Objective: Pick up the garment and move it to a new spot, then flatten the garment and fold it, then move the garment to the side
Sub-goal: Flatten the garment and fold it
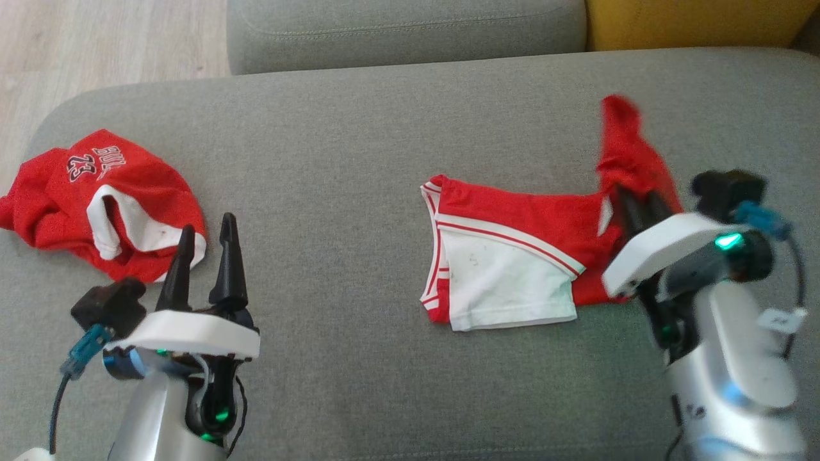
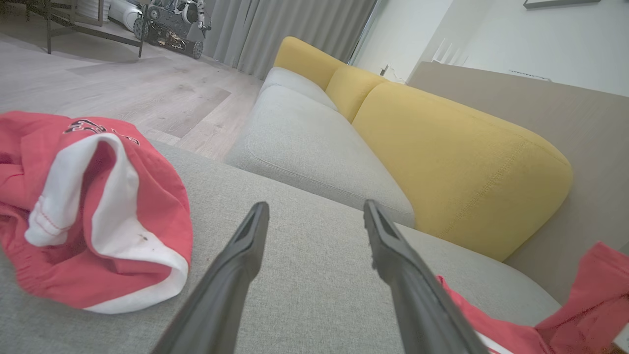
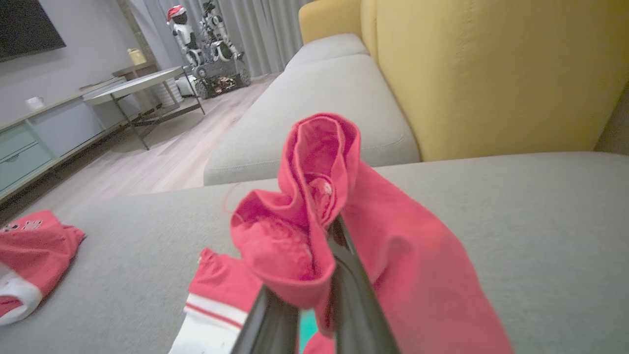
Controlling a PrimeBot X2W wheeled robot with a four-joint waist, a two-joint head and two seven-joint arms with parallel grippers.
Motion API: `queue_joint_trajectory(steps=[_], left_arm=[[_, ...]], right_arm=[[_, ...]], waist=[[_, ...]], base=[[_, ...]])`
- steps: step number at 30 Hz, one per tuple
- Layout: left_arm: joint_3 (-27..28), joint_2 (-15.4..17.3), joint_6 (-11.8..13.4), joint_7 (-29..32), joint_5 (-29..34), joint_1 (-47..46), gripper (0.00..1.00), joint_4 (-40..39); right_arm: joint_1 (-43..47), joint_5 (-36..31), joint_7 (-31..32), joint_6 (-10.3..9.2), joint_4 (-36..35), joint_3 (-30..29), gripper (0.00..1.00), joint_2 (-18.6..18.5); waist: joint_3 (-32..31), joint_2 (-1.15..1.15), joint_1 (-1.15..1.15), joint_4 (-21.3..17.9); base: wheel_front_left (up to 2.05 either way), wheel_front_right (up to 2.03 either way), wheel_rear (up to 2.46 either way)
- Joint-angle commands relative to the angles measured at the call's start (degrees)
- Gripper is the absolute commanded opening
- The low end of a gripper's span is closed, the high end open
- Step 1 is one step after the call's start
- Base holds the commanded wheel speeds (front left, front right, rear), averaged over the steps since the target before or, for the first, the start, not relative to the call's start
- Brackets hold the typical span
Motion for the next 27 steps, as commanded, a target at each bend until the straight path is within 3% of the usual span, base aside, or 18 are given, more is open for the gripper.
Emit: queue_joint_trajectory(steps=[1, 10, 20, 21, 22, 27], left_arm=[[1.74, 0.67, 0.25, -0.35, -0.68, -0.93, 1.0, -2.21], [0.99, 0.67, 0.49, -0.35, -0.96, -0.79, 1.0, -2.18], [-0.09, 0.66, 0.26, -0.35, -1.29, -1.89, 1.0, -1.27], [-0.22, 0.66, 0.24, -0.35, -1.36, -1.88, 1.0, -1.1], [-0.35, 0.66, 0.24, -0.35, -1.42, -1.84, 1.0, -0.97], [-0.29, 0.66, 0.33, -0.35, -1.68, -1.48, 1.0, -0.47]], right_arm=[[-0.73, 1.56, -0.46, -0.05, -2.47, 3.61, 0.0, 0.41], [0.18, 9.43, -5.4, -0.05, 1.21, 15.65, 0.0, 0.42], [-3.06, 14.62, -11.55, -0.05, 12.33, 22.54, 0.0, 0.42], [-3.44, 15.13, -12.05, -0.05, 13.21, 23.29, 0.29, 0.42], [-3.77, 15.82, -12.49, -0.05, 13.85, 24.22, 1.0, 0.42], [-4.89, 19.14, -13.98, -0.05, 15.21, 28.72, 1.0, 0.42]], waist=[[0.0, 0.0, 0.0, 0.15], [1.26, 0.0, 0.0, 0.52], [2.24, 0.0, 0.0, 2.08], [2.22, 0.0, 0.0, 2.24], [2.21, 0.0, 0.0, 2.41], [1.84, 0.0, 0.0, 2.83]], base=[[0.0, 0.0, 0.0], [0.0, 0.0, 0.0], [0.0, 0.0, 0.0], [0.0, 0.0, 0.0], [0.0, 0.0, 0.0], [0.0, 0.0, 0.0]])
